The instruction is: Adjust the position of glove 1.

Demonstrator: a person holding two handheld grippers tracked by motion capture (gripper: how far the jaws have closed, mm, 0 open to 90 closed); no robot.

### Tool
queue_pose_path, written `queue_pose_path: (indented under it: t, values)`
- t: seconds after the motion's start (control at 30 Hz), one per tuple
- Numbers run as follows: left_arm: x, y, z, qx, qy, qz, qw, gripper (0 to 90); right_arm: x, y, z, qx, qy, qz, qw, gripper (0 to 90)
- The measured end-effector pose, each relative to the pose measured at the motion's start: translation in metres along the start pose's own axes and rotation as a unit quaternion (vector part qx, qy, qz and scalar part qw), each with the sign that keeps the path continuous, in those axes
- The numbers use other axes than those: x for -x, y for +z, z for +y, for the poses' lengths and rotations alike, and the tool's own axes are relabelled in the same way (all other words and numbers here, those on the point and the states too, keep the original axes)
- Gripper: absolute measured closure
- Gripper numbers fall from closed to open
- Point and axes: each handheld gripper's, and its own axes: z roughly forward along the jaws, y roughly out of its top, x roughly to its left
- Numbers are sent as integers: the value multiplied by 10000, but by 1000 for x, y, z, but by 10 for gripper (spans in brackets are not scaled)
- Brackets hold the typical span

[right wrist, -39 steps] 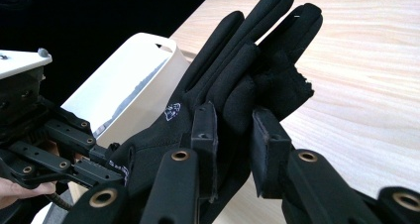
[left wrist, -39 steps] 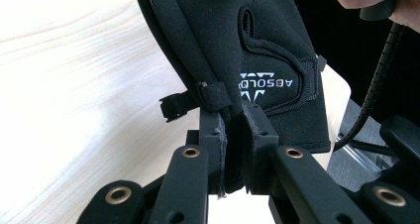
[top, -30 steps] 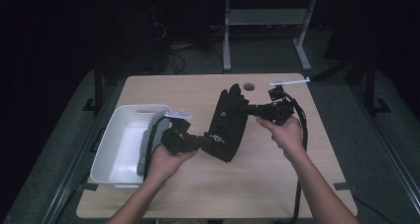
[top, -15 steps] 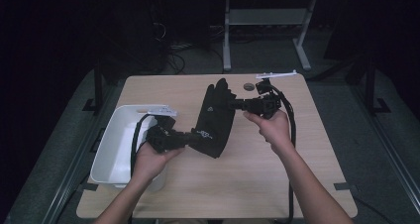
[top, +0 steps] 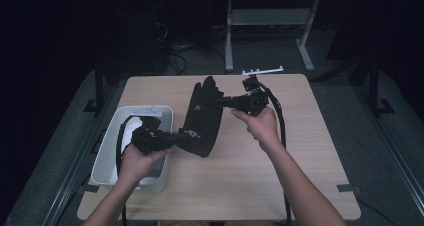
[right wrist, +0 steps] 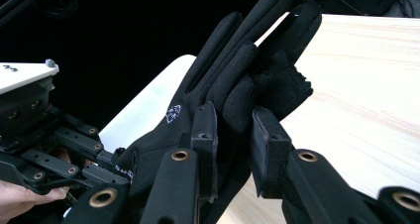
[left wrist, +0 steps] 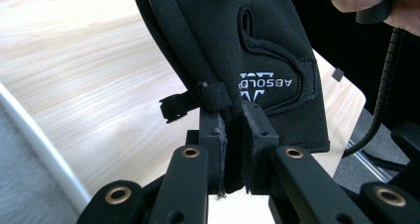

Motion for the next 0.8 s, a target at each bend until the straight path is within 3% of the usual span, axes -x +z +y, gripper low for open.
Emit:
queue_pose_path:
  t: [0.8]
  values:
    - [-24, -42, -21, 112, -214, 273, 9993, 808, -32, 53, 18, -247, -223, 208, 9992, 743]
